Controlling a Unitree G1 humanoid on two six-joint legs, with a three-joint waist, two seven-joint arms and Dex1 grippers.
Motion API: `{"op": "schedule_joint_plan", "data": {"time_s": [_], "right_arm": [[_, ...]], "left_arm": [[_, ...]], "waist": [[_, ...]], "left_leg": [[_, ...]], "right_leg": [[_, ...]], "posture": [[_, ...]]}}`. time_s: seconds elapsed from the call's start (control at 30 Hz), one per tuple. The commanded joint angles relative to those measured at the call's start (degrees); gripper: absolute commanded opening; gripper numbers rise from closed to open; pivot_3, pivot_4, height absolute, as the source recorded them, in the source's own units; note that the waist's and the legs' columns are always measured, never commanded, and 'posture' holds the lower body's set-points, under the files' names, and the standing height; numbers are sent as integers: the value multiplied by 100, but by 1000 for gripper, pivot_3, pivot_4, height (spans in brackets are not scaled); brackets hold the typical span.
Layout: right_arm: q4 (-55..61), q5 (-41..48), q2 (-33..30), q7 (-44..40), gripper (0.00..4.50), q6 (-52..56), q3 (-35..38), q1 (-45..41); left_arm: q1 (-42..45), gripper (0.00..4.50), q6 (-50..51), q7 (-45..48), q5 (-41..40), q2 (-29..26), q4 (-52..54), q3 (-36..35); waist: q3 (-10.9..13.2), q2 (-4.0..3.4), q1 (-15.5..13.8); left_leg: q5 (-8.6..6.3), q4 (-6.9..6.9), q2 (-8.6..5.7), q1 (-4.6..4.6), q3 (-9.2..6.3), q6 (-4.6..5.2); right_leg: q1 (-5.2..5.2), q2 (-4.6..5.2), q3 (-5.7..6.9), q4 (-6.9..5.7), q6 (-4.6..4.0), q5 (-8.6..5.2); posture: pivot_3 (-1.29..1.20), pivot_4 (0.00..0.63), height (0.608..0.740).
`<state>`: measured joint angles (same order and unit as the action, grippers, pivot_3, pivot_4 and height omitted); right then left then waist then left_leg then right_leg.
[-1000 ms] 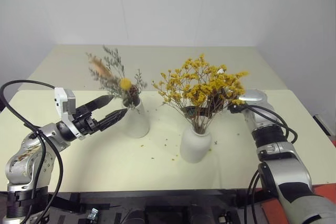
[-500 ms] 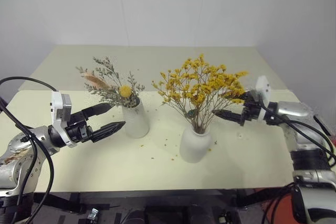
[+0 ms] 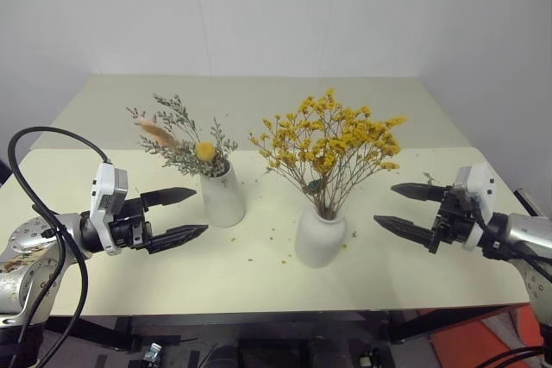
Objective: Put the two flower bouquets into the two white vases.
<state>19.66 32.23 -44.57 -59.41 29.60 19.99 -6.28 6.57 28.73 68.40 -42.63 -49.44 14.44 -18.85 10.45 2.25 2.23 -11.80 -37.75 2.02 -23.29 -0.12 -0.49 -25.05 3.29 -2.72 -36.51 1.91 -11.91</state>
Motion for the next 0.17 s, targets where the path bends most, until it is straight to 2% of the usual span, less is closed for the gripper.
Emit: {"op": "schedule_joint_plan", "data": {"time_s": [0.03, 0.17], "right_arm": [[429, 268, -127, 95, 4500, 121, 278, 217], [616, 460, -134, 183, 4500, 160, 307, 280]], "left_arm": [[-61, 4485, -90, 104, -11, -102, 198, -84], [-33, 4485, -66, 61, -21, -51, 221, -27]], "waist": [[0, 0, -3], [0, 0, -10]], "left_leg": [[0, 0, 0, 0, 0, 0], [0, -1, 0, 3, 0, 0]], "right_leg": [[0, 0, 0, 0, 0, 0], [2, 1, 0, 0, -22, -13]], "posture": [[0, 150, 740], [0, 150, 740]]}}
